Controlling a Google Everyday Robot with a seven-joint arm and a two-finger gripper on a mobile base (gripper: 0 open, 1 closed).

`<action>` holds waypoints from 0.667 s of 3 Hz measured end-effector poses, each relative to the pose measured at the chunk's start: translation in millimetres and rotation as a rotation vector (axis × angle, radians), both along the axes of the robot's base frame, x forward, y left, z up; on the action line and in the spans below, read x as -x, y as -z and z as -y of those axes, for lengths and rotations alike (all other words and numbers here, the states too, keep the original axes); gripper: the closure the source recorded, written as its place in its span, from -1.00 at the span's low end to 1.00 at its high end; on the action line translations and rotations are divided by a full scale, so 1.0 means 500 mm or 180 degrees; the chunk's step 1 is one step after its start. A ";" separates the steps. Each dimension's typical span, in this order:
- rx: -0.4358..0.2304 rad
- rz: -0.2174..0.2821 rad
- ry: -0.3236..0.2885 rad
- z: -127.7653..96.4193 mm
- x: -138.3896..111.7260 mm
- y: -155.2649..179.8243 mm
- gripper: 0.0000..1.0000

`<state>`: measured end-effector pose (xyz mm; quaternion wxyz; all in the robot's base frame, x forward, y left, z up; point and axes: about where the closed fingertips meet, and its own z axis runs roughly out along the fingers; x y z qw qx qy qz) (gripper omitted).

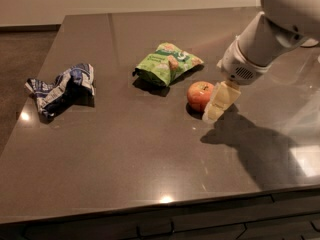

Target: Pick apple

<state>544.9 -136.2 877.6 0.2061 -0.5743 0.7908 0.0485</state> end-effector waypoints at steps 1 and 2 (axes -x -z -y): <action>-0.0089 -0.0016 0.0013 -0.021 -0.012 0.020 -1.00; -0.0156 -0.0032 -0.0006 -0.032 -0.018 0.031 -1.00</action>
Offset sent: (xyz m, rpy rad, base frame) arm 0.0134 0.0201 -0.0226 0.0764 0.0164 0.0052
